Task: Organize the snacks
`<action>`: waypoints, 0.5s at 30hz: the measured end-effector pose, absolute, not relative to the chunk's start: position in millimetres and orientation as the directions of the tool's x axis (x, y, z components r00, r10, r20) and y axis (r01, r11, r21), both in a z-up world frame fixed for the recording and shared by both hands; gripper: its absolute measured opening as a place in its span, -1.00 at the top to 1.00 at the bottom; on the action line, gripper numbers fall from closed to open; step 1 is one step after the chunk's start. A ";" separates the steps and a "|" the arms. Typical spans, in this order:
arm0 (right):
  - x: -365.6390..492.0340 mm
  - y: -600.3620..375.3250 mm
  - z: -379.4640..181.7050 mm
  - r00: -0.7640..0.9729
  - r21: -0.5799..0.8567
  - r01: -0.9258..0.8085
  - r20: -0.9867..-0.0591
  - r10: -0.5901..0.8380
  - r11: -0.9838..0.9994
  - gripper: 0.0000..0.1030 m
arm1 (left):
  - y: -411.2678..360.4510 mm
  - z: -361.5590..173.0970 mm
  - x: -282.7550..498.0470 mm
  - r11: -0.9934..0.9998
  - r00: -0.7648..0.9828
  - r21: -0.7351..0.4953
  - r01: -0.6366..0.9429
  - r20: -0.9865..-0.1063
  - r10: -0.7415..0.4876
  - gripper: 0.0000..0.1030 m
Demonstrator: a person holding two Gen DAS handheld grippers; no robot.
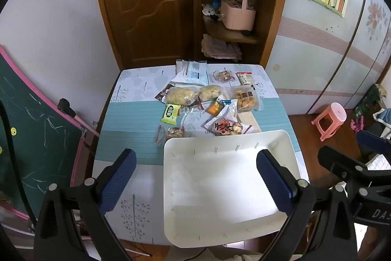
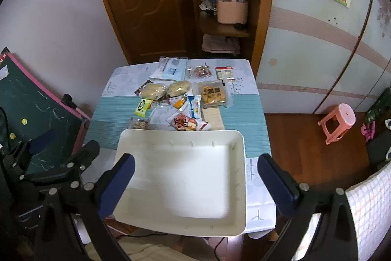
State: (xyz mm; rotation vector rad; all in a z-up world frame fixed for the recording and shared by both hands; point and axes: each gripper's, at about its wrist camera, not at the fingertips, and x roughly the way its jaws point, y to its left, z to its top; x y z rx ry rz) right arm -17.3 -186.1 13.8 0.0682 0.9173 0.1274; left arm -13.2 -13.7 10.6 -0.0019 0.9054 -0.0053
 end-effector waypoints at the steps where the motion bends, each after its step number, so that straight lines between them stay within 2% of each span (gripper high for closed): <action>1: -16.5 -186.0 12.9 0.596 0.118 -0.081 -0.790 0.142 0.990 -0.96 | -14.3 10.2 -14.0 1.000 0.617 -0.008 0.004 -0.787 -0.008 -0.91; 7: -13.9 -184.5 6.8 0.561 0.121 -0.081 -0.815 0.145 0.989 -0.96 | -11.8 6.5 -14.8 1.000 0.609 -0.026 -0.001 -0.793 -0.020 -0.91; 15: -17.0 -181.2 8.0 0.574 0.130 -0.087 -0.804 0.156 0.988 -0.96 | -8.2 3.5 -11.9 0.999 0.590 -0.034 0.005 -0.807 -0.031 -0.91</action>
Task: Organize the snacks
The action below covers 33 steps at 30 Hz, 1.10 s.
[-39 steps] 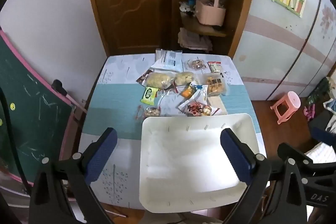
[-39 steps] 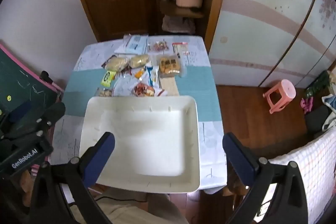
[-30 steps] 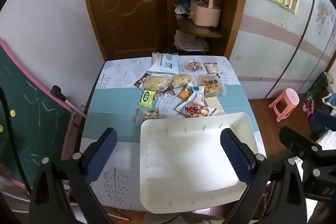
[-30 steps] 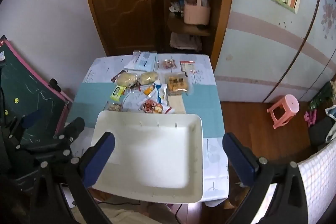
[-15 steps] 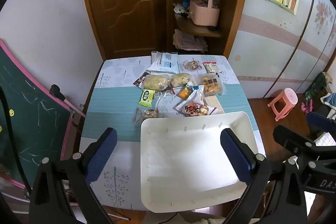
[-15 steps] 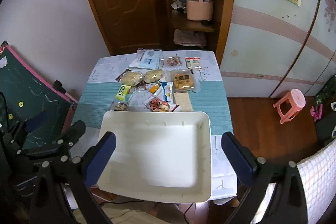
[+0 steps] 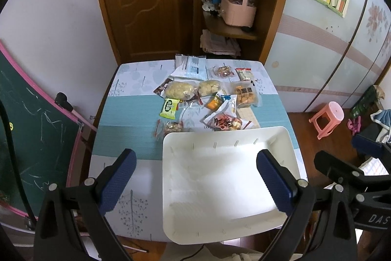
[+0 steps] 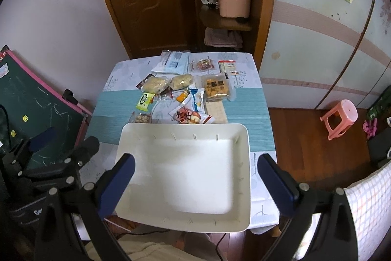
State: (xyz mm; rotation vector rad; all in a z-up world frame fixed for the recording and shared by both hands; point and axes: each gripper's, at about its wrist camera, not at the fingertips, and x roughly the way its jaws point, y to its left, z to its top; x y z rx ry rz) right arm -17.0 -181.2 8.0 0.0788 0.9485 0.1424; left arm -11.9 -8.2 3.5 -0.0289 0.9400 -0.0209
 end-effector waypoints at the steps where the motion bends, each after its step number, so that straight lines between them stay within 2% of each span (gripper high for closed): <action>1: -16.9 -180.8 8.1 0.572 0.133 -0.087 -0.805 0.159 0.987 -0.96 | -8.5 3.0 -12.4 0.999 0.589 -0.035 0.005 -0.808 -0.031 -0.91; 23: -18.2 -176.2 8.3 0.591 0.130 -0.113 -0.788 0.172 0.985 -0.95 | -1.4 7.6 -5.5 1.000 0.592 -0.015 -0.010 -0.806 -0.006 -0.91; 33: -11.7 -173.0 9.3 0.608 0.116 -0.118 -0.777 0.164 0.986 -0.95 | 6.6 15.6 1.0 0.998 0.617 -0.064 -0.012 -0.786 -0.043 -0.91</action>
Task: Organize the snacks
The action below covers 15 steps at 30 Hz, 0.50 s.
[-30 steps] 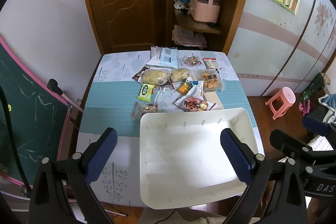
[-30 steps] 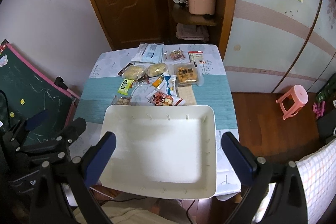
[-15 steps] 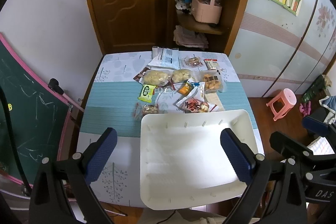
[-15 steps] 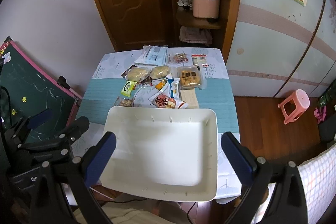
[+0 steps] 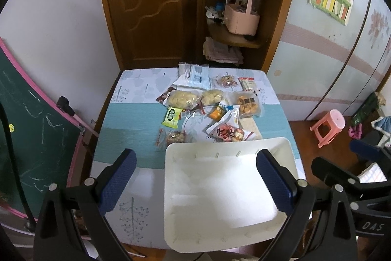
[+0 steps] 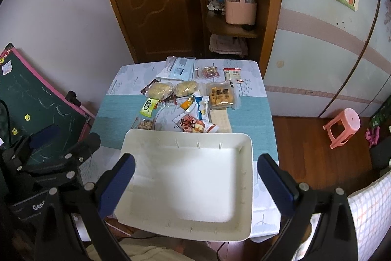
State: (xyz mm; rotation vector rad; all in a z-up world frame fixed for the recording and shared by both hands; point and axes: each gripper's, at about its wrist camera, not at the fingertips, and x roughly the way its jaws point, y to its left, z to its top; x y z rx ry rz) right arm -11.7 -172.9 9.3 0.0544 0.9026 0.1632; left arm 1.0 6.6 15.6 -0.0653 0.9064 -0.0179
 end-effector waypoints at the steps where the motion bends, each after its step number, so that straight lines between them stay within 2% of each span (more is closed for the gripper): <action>1: -10.9 -172.8 9.3 0.609 0.114 -0.118 -0.776 0.163 0.986 -0.95 | 7.9 15.6 1.9 0.997 0.616 -0.076 -0.012 -0.786 -0.053 -0.90; 15: 4.5 -175.9 23.2 0.644 0.097 -0.134 -0.748 0.161 0.986 -0.95 | 18.3 16.9 22.0 0.989 0.600 -0.148 -0.022 -0.793 -0.106 -0.90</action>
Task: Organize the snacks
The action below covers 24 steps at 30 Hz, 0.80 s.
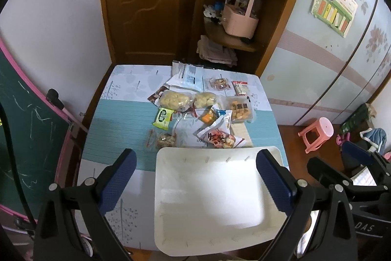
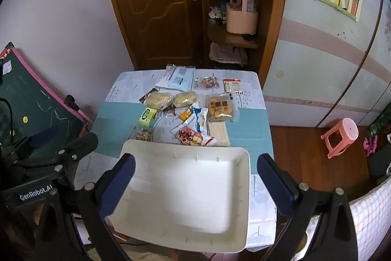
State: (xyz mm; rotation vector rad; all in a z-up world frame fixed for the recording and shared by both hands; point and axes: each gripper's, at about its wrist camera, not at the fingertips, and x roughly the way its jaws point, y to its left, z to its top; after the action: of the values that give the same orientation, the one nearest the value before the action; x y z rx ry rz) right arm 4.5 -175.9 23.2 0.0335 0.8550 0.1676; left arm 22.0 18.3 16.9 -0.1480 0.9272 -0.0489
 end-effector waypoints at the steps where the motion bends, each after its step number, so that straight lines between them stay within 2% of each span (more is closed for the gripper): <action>1: 7.2 -176.2 25.0 0.646 0.098 -0.134 -0.746 0.162 0.986 -0.95 | 19.2 17.9 24.3 0.989 0.600 -0.148 -0.026 -0.793 -0.103 -0.90; 15: 48.2 -168.8 47.2 0.679 0.095 -0.166 -0.711 0.184 0.982 -0.94 | 40.7 31.4 60.3 0.993 0.628 -0.109 -0.049 -0.777 -0.054 -0.90; 24: 99.2 -152.3 12.3 0.621 0.065 -0.184 -0.766 0.167 0.981 -0.94 | 61.0 7.1 111.8 0.997 0.597 -0.073 -0.039 -0.801 -0.035 -0.90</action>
State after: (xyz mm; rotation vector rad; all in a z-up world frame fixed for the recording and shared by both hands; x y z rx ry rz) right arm 99.2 -152.3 12.3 -0.0204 0.8783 0.2020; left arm 111.8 61.0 7.1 -0.0856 0.9313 0.0023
